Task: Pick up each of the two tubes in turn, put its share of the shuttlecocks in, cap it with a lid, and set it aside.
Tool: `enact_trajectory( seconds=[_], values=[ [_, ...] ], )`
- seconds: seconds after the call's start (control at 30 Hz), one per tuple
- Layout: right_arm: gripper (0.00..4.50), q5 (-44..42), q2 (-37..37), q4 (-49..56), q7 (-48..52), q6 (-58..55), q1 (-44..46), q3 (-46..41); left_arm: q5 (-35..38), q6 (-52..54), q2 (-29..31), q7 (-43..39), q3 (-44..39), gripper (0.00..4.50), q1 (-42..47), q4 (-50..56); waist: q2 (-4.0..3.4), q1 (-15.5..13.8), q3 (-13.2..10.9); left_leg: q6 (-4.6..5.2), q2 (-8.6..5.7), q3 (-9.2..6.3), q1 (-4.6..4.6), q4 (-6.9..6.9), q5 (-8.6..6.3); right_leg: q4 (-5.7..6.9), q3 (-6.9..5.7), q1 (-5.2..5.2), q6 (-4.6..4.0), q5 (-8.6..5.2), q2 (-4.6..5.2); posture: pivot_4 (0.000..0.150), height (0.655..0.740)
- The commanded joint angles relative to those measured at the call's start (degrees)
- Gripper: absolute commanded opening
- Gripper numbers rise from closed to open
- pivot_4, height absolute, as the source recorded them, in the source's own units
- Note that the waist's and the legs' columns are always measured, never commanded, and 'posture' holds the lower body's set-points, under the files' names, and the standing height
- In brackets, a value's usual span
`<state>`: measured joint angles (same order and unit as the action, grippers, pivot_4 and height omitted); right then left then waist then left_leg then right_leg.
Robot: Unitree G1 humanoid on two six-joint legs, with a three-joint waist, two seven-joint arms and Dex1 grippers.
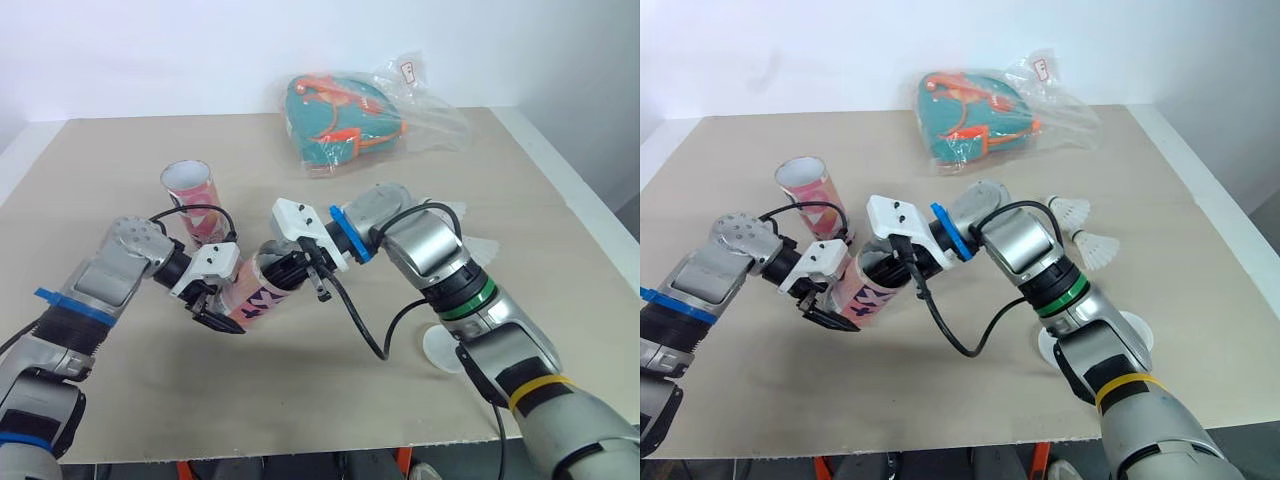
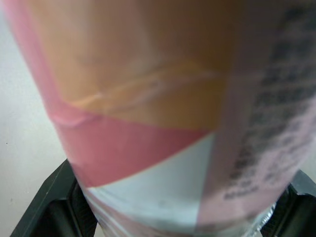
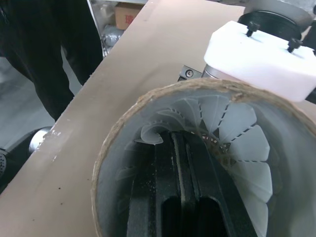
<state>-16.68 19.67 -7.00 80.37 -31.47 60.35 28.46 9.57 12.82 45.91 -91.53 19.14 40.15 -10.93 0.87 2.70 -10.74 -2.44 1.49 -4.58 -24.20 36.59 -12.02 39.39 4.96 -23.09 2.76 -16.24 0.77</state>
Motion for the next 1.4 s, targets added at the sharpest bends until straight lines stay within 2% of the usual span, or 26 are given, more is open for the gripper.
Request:
enact_trajectory(
  seconds=[0.03, 0.4, 0.57, 0.83, 0.93, 1.03, 1.1, 1.13, 1.23, 1.4],
  values=[
    [0.16, -2.81, 1.61, 4.03, 2.19, -2.43, -1.05, -2.09, 0.71, 1.27, -2.04, 0.66, 0.55, 3.65, -1.77, 3.14, 0.0, -0.11, 0.0, 0.0, -0.02, -0.03, 0.0, 0.0, 0.0, -0.01, -0.02, 0.04, 0.0, 0.0, 0.02, 0.15, 0.7387],
    [0.16, -11.84, 14.09, 12.38, 5.68, -11.88, -0.31, -12.24, 2.03, 5.35, -4.3, 4.19, -1.45, 3.65, -7.03, 9.4, -0.04, -0.21, -0.01, 0.01, -0.2, -0.2, -0.02, 0.06, 0.05, 0.0, -0.18, 0.15, 0.03, -0.01, 0.2, 0.15, 0.7387],
    [0.16, -13.47, 17.94, 15.53, 4.56, -12.18, -2.15, -14.74, 2.99, 7.48, -5.35, 6.67, -2.71, 3.65, -9.1, 12.85, -0.03, -0.22, -0.01, 0.02, -0.28, -0.19, -0.02, 0.08, 0.05, -0.01, -0.19, 0.19, 0.05, -0.03, 0.29, 0.15, 0.7387],
    [0.16, -15.28, 29.5, 23.96, 0.96, -10.17, -13.19, -25.95, 6.8, 10.68, -8.25, 14.58, -6.67, 3.65, -15.19, 20.13, -0.02, -0.82, -0.02, 0.03, -0.36, -0.21, -0.06, 0.06, 0.06, -0.09, -0.23, 0.23, 0.12, -0.06, 0.43, 0.15, 0.7387],
    [0.16, -11.87, 35.0, 27.53, -4.55, -8.58, -21.78, -31.82, 7.43, 5.66, -12.69, 20.63, -8.83, 3.65, -20.6, 21.04, -0.06, -0.91, 0.0, 0.04, -0.36, -0.19, -0.06, 0.04, 0.05, -0.11, -0.23, 0.22, 0.11, -0.06, 0.44, 0.15, 0.7387],
    [0.98, -12.55, 39.07, 31.54, -5.69, -9.73, -28.39, -34.08, 7.57, 1.53, -15.86, 23.42, -9.55, 3.65, -23.62, 20.8, -0.05, -1.11, -0.01, 0.04, -0.35, -0.15, -0.04, 0.06, 0.05, -0.11, -0.21, 0.23, 0.11, -0.04, 0.46, 0.15, 0.7387],
    [1.95, -12.33, 40.73, 33.47, -6.49, -8.77, -31.69, -34.49, 7.75, -0.46, -17.33, 24.74, -9.78, 3.65, -24.59, 20.1, -0.06, -1.03, -0.01, 0.09, -0.31, -0.13, -0.02, 0.07, 0.08, -0.09, -0.22, 0.22, 0.05, 0.02, 0.42, 0.15, 0.7387],
    [2.23, -11.94, 41.57, 34.13, -6.89, -8.64, -33.39, -34.44, 7.67, -2.24, -18.1, 25.24, -9.84, 3.65, -24.9, 19.18, -0.06, -1.05, 0.0, 0.18, -0.31, -0.13, -0.01, 0.06, 0.14, -0.09, -0.23, 0.22, 0.03, 0.06, 0.42, 0.15, 0.7387],
    [3.58, -11.7, 44.69, 35.99, -5.48, -7.52, -39.36, -34.93, 7.41, -7.29, -19.84, 25.7, -9.81, 3.65, -25.28, 15.72, -0.06, -1.13, -0.01, 0.36, -0.31, -0.11, 0.05, 0.06, 0.28, -0.11, -0.23, 0.26, 0.04, 0.14, 0.4, 0.15, 0.7387],
    [3.58, -8.72, 47.45, 34.37, -5.31, -3.37, -44.57, -34.11, 6.19, -16.65, -21.99, 25.33, -9.49, 3.65, -24.58, 8.14, -0.06, -1.02, -0.01, 0.45, -0.3, 0.06, 0.11, 0.06, 0.5, -0.24, -0.15, 0.28, 0.24, 0.34, 0.4, 0.15, 0.7387]
  ],
)
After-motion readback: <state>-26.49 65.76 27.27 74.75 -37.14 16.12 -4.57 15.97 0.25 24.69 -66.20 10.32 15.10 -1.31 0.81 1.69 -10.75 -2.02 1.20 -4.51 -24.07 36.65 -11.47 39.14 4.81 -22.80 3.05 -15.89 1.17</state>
